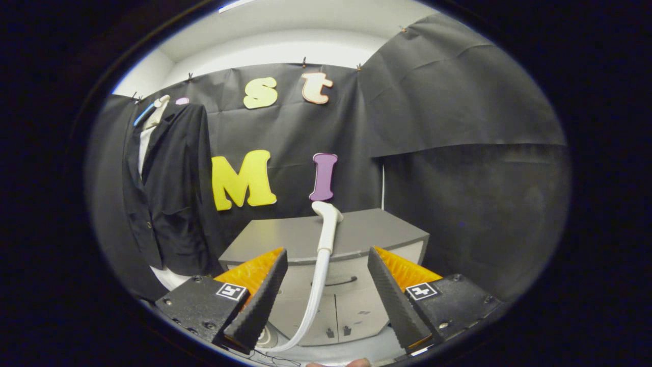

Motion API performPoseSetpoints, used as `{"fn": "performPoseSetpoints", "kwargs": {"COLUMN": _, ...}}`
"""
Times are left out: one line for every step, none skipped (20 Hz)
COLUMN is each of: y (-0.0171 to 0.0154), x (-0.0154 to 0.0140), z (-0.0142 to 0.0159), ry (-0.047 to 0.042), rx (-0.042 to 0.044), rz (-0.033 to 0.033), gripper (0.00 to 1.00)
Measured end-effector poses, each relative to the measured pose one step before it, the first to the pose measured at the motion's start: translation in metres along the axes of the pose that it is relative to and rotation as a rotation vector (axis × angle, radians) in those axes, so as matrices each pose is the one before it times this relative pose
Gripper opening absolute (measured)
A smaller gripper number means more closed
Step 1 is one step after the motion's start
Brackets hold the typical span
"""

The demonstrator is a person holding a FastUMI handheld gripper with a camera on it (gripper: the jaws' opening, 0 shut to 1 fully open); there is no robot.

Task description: Iron the clothes twice with a garment steamer, once on the left side and once on the right side.

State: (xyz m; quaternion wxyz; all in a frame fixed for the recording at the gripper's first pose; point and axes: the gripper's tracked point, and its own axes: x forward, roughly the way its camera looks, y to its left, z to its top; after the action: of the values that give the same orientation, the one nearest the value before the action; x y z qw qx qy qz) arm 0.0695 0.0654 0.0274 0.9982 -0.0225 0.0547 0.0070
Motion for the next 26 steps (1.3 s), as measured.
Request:
{"fn": "performPoseSetpoints", "kwargs": {"y": 0.00384, "x": 0.02193, "z": -0.00180, "ry": 0.03128, "rx": 0.00929, "rz": 0.01595, "gripper": 0.99}}
{"fn": "performPoseSetpoints", "kwargs": {"y": 0.00242, "x": 0.01997, "z": 0.00014, "ry": 0.03590, "rx": 0.01433, "rz": 0.01169, "gripper": 0.99}}
{"fn": "performPoseSetpoints", "kwargs": {"y": 0.00159, "x": 0.01877, "z": -0.00257, "ry": 0.04651, "rx": 0.01347, "rz": 0.01827, "gripper": 0.99}}
{"fn": "performPoseSetpoints", "kwargs": {"y": 0.00136, "x": 0.01752, "z": -0.00089, "ry": 0.03985, "rx": 0.00833, "rz": 0.01812, "gripper": 0.99}}
{"fn": "performPoseSetpoints", "kwargs": {"y": -0.00264, "x": 0.01964, "z": -0.00168, "ry": 0.04100, "rx": 0.00475, "rz": 0.00264, "gripper": 0.99}}
{"fn": "performPoseSetpoints", "kwargs": {"y": -0.00576, "x": 0.01620, "z": 0.00071, "ry": 0.02965, "rx": 0.00151, "rz": -0.00654, "gripper": 0.99}}
{"fn": "performPoseSetpoints", "kwargs": {"y": -0.00466, "x": 0.01505, "z": 0.00425, "ry": 0.02535, "rx": 0.00743, "rz": -0.00821, "gripper": 0.99}}
{"fn": "performPoseSetpoints", "kwargs": {"y": -0.00200, "x": 0.01195, "z": 0.00359, "ry": 0.02457, "rx": 0.00367, "rz": 0.00343, "gripper": 0.99}}
{"fn": "performPoseSetpoints", "kwargs": {"y": -0.00231, "x": 0.01397, "z": 0.00273, "ry": 0.02059, "rx": 0.00123, "rz": 0.00311, "gripper": 0.98}}
{"fn": "performPoseSetpoints", "kwargs": {"y": -0.00170, "x": 0.01222, "z": 0.00340, "ry": 0.01747, "rx": -0.00177, "rz": 0.00482, "gripper": 0.98}}
{"fn": "performPoseSetpoints", "kwargs": {"y": -0.00337, "x": 0.01169, "z": 0.00132, "ry": 0.02399, "rx": 0.00039, "rz": -0.00553, "gripper": 0.98}}
{"fn": "performPoseSetpoints", "kwargs": {"y": -0.00225, "x": 0.00979, "z": 0.00145, "ry": 0.02294, "rx": 0.00095, "rz": -0.00017, "gripper": 0.97}}
{"fn": "performPoseSetpoints", "kwargs": {"y": -0.00270, "x": 0.00639, "z": 0.00121, "ry": 0.02139, "rx": 0.00114, "rz": -0.00417, "gripper": 0.96}}
{"fn": "performPoseSetpoints", "kwargs": {"y": -0.00157, "x": 0.00731, "z": 0.00035, "ry": 0.02029, "rx": -0.00210, "rz": -0.00416, "gripper": 0.96}}
{"fn": "performPoseSetpoints", "kwargs": {"y": -0.00031, "x": 0.00691, "z": 0.00080, "ry": 0.01175, "rx": 0.00024, "rz": -0.00640, "gripper": 0.96}}
{"fn": "performPoseSetpoints", "kwargs": {"y": -0.00076, "x": 0.00652, "z": 0.00270, "ry": 0.00991, "rx": -0.00045, "rz": -0.00790, "gripper": 0.95}}
{"fn": "performPoseSetpoints", "kwargs": {"y": -0.00179, "x": 0.00629, "z": 0.00044, "ry": 0.01345, "rx": 0.00129, "rz": -0.01237, "gripper": 0.92}}
{"fn": "performPoseSetpoints", "kwargs": {"y": -0.00025, "x": 0.00600, "z": -0.00036, "ry": 0.01549, "rx": 0.00384, "rz": -0.00508, "gripper": 0.90}}
{"fn": "performPoseSetpoints", "kwargs": {"y": 0.00312, "x": 0.00534, "z": -0.00055, "ry": 0.01154, "rx": -0.00167, "rz": 0.00368, "gripper": 0.87}}
{"fn": "performPoseSetpoints", "kwargs": {"y": 0.00229, "x": 0.00498, "z": 0.00030, "ry": 0.00790, "rx": -0.00365, "rz": -0.00039, "gripper": 0.86}}
{"fn": "performPoseSetpoints", "kwargs": {"y": 0.00228, "x": 0.00480, "z": 0.00031, "ry": 0.00692, "rx": -0.00674, "rz": -0.00519, "gripper": 0.82}}
{"fn": "performPoseSetpoints", "kwargs": {"y": 0.00032, "x": 0.00451, "z": -0.00038, "ry": 0.00945, "rx": -0.00296, "rz": -0.01346, "gripper": 0.81}}
{"fn": "performPoseSetpoints", "kwargs": {"y": 0.00061, "x": 0.00521, "z": -0.00201, "ry": 0.01326, "rx": 0.00111, "rz": -0.00756, "gripper": 0.76}}
{"fn": "performPoseSetpoints", "kwargs": {"y": 0.00137, "x": 0.00358, "z": -0.00406, "ry": 0.01929, "rx": 0.00132, "rz": -0.00458, "gripper": 0.73}}
{"fn": "performPoseSetpoints", "kwargs": {"y": -0.00153, "x": 0.00060, "z": 0.00500, "ry": -0.01824, "rx": -0.01684, "rz": -0.02094, "gripper": 0.66}}
{"fn": "performPoseSetpoints", "kwargs": {"y": -0.00137, "x": 0.00321, "z": -0.00309, "ry": 0.00399, "rx": -0.01948, "rz": -0.01894, "gripper": 0.65}}
